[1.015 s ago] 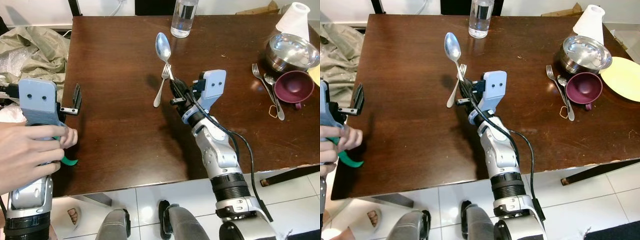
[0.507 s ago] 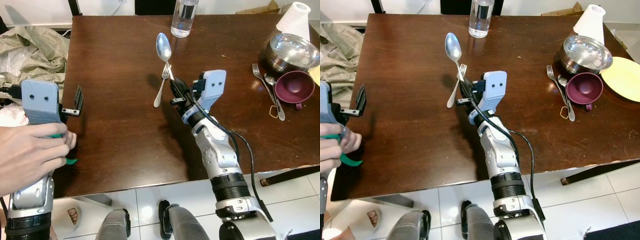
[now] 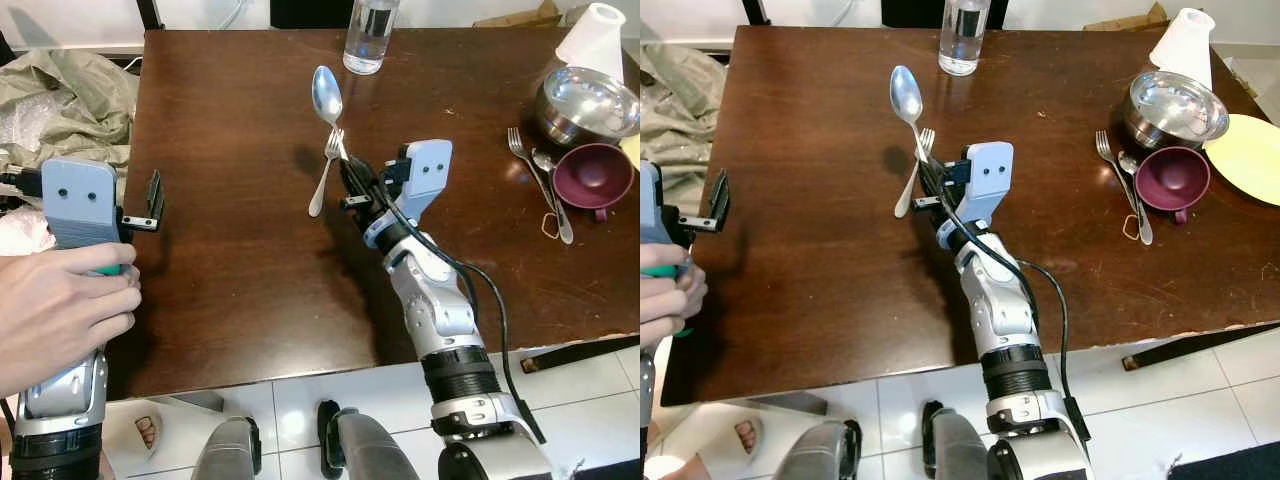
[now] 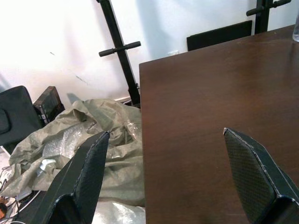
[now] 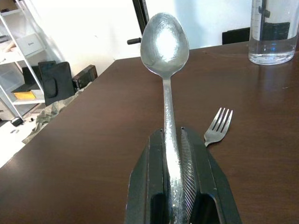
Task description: Setting the table
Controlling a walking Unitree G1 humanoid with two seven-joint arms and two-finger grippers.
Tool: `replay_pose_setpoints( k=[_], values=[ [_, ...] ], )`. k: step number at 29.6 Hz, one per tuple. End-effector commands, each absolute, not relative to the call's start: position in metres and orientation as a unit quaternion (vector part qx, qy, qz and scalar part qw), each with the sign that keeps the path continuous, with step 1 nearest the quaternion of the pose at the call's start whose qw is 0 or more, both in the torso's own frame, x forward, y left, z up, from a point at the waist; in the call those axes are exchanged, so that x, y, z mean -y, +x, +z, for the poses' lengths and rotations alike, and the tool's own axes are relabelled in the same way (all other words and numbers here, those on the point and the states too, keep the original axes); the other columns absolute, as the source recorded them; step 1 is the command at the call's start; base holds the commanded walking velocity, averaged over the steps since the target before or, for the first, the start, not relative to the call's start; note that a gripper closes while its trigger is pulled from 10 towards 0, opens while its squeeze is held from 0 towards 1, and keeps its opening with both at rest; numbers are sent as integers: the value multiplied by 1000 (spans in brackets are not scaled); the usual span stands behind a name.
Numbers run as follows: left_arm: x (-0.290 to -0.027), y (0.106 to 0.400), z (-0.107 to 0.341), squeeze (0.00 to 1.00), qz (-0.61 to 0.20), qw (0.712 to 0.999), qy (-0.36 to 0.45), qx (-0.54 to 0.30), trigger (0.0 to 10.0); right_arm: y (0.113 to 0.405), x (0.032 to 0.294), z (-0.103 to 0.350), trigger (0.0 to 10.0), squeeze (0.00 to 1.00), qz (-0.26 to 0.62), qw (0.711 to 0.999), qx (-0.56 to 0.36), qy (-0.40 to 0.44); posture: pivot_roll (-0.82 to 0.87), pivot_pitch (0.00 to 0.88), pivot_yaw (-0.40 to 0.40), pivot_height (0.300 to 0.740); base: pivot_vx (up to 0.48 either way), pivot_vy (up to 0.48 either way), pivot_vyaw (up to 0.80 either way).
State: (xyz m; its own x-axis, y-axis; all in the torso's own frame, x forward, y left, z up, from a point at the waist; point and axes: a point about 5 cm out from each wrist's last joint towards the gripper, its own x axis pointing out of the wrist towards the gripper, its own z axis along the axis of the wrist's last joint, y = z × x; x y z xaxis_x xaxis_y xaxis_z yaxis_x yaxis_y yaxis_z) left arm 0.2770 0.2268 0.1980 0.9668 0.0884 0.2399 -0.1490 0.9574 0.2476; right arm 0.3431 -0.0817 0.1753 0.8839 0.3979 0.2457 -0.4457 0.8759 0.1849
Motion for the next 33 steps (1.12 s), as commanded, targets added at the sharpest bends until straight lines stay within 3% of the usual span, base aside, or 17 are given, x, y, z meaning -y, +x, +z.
replay_pose_setpoints(
  k=[1, 33],
  values=[
    [-220, 277, 189, 0, 46, 986, 128, 100, 10000, 342, 81, 169, 10000, 0, 220, 964, 87, 118, 30, 129, 1, 740, 0, 0, 0],
    [-220, 277, 189, 0, 47, 986, 129, 99, 10000, 342, 81, 169, 10000, 0, 219, 965, 85, 118, 31, 132, -1, 740, 0, 0, 0]
  ],
)
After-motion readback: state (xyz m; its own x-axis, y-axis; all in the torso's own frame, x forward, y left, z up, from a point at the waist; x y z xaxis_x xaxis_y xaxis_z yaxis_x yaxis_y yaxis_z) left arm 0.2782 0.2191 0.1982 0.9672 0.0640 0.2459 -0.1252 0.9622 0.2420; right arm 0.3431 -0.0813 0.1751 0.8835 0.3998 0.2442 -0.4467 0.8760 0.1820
